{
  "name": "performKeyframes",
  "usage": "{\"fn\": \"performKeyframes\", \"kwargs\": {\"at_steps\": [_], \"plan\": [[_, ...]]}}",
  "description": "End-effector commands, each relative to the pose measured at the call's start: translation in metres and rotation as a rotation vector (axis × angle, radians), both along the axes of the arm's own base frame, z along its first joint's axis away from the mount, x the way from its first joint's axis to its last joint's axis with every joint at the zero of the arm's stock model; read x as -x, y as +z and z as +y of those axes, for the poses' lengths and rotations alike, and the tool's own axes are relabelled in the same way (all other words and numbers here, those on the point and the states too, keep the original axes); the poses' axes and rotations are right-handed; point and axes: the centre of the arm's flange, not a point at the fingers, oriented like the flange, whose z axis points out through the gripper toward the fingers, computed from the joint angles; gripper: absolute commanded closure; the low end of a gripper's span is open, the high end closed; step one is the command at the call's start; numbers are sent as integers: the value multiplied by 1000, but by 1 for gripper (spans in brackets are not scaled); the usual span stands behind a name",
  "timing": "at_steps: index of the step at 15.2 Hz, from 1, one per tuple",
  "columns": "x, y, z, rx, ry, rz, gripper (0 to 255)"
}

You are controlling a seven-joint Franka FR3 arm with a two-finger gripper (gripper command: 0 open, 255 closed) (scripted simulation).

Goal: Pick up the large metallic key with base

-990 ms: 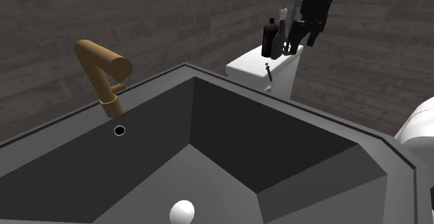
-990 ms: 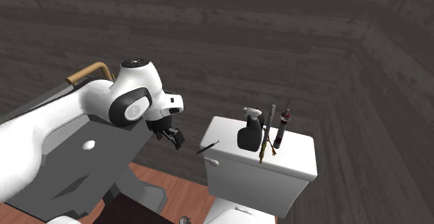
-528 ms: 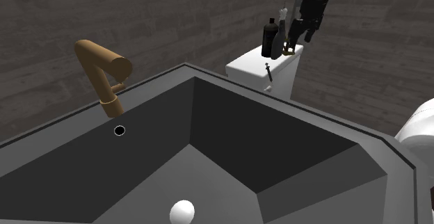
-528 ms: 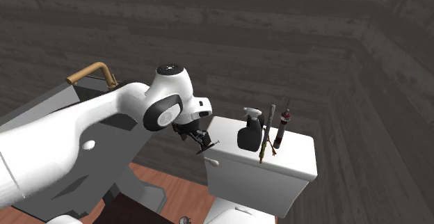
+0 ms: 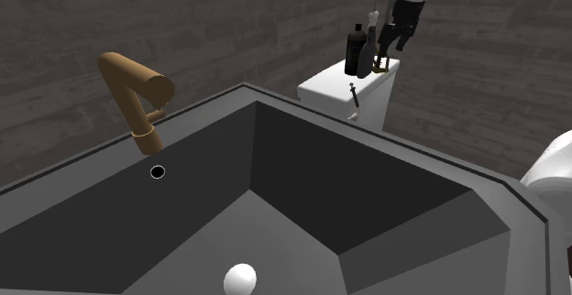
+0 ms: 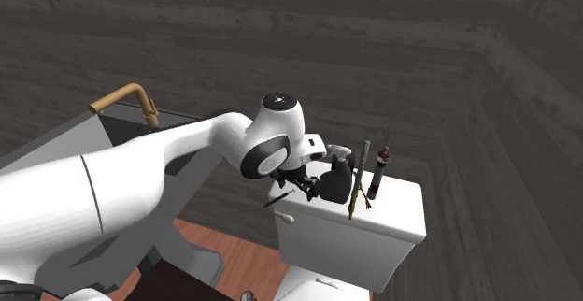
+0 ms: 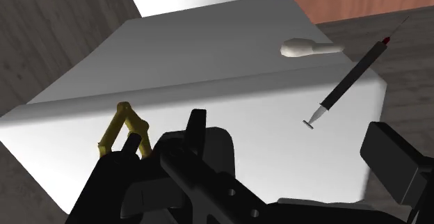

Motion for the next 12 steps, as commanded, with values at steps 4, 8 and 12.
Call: {"fn": "performKeyframes", "kwargs": {"at_steps": [4, 8, 12], "plan": [[-33, -6, -58, -2, 7, -30, 0], [-59, -12, -102, -5, 11, -53, 0], [-84, -17, -147, -8, 15, -77, 0]]}}
